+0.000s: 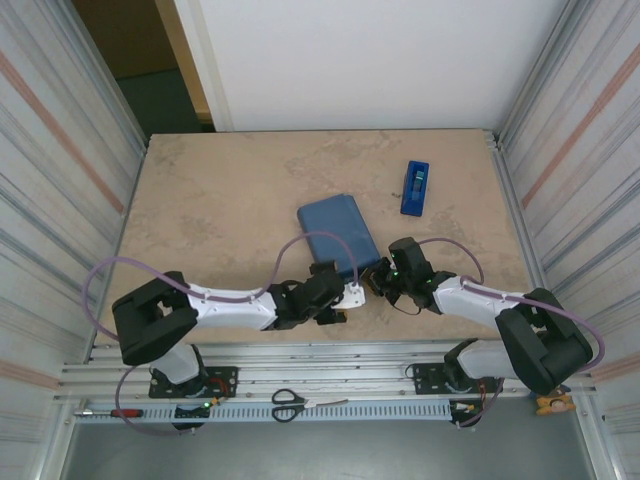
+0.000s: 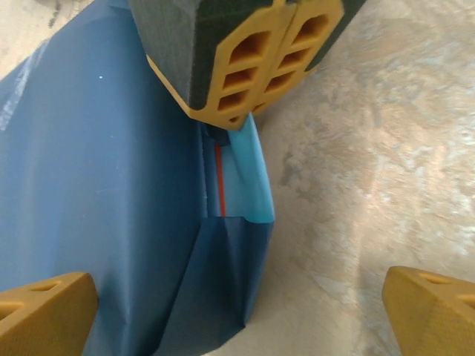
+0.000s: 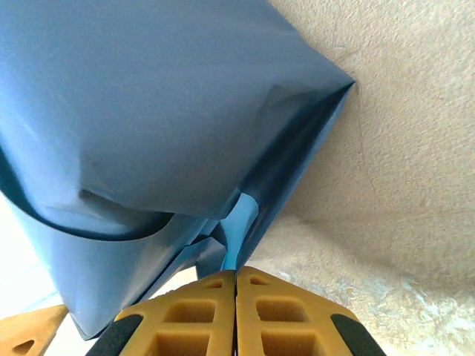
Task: Wrap the gift box in paper
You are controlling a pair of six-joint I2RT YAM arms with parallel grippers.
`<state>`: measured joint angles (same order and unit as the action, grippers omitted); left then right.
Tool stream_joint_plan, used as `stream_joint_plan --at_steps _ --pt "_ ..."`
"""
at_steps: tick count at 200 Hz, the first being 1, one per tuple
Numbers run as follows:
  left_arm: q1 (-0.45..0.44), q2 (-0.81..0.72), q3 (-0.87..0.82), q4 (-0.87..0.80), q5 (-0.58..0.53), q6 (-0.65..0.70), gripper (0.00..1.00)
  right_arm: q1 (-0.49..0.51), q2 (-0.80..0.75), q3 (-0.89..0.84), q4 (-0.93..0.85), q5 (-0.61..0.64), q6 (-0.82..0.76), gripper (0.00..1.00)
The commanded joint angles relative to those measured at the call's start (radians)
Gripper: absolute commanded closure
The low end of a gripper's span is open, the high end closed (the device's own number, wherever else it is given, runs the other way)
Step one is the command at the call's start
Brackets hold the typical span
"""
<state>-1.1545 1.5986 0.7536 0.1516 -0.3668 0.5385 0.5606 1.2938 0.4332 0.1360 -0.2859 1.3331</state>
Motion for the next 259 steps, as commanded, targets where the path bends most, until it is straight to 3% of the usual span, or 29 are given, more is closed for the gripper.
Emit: stream_joint_plan --at_steps 1,85,157,231,259 --pt "-0.007 0.018 0.022 0.093 -0.141 0.054 0.01 -0.007 0.002 0.004 0.017 -0.014 0.023 0.91" --pt "-0.014 0.026 -0.016 0.168 -0.128 0.070 0.01 -0.010 0.001 0.006 0.019 -0.016 0.028 0.91" --pt "-0.013 0.066 -0.009 0.271 -0.229 0.109 0.01 -0.011 0.001 0.001 0.020 -0.017 0.029 0.91" --pt "-0.004 0.094 0.002 0.232 -0.210 0.082 0.03 -0.013 -0.004 0.005 0.025 -0.024 0.032 0.91" --pt "0.002 0.091 0.013 0.202 -0.195 0.043 0.08 -0.013 -0.004 0.007 0.024 -0.025 0.033 0.91"
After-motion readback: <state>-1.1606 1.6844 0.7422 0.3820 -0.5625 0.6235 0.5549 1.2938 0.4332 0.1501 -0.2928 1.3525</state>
